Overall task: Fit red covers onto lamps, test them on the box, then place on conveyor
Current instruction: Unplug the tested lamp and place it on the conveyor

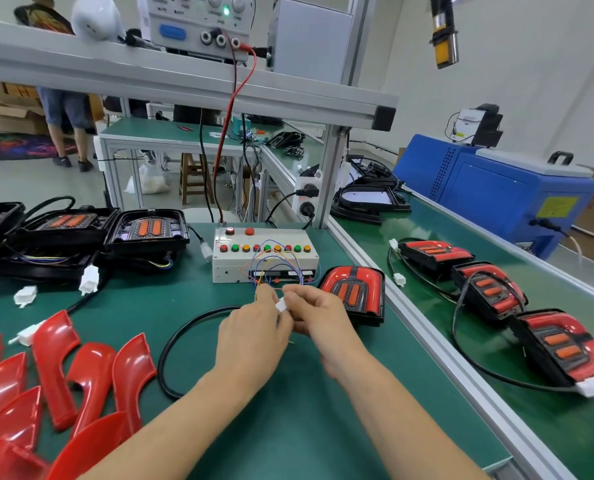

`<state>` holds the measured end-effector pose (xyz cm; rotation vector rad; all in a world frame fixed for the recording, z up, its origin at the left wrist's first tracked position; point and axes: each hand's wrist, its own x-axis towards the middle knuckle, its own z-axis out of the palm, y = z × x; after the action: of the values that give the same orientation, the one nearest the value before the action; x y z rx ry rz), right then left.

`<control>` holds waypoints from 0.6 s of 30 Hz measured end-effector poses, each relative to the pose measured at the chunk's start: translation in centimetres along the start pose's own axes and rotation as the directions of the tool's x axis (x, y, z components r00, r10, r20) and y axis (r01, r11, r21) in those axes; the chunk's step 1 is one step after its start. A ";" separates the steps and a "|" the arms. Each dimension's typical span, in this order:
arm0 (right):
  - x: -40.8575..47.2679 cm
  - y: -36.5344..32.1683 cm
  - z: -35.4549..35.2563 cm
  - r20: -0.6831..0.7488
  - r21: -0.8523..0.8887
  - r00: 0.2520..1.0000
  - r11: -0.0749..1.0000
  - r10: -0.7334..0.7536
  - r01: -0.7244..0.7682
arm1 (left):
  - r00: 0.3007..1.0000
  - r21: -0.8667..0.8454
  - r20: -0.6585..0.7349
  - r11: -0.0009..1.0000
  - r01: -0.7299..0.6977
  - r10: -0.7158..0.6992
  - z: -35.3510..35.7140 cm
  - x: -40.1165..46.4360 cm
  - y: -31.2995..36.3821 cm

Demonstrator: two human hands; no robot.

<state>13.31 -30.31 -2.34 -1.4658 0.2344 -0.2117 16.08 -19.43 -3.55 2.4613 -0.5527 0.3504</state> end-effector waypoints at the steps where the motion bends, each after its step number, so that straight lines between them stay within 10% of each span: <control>1: 0.0 0.0 0.0 -0.003 0.001 1.000 1.000 0.004 -0.004 | 1.000 0.043 0.004 0.999 -0.013 0.012 0.2 0.0 0.0; 12: 0.4 -0.3 0.3 -0.126 0.138 0.987 0.987 0.095 -0.078 | 0.995 0.179 0.006 0.978 -0.103 0.103 0.6 -0.1 -0.1; 18: 0.5 -1.3 -0.5 -0.044 0.280 0.995 0.957 0.091 -0.075 | 0.999 -0.290 0.013 0.956 -0.038 0.044 -0.1 -0.1 -0.1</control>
<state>13.61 -31.02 -1.09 -1.1690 0.2991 -0.2097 16.03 -19.23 -3.58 2.1754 -0.6173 0.2429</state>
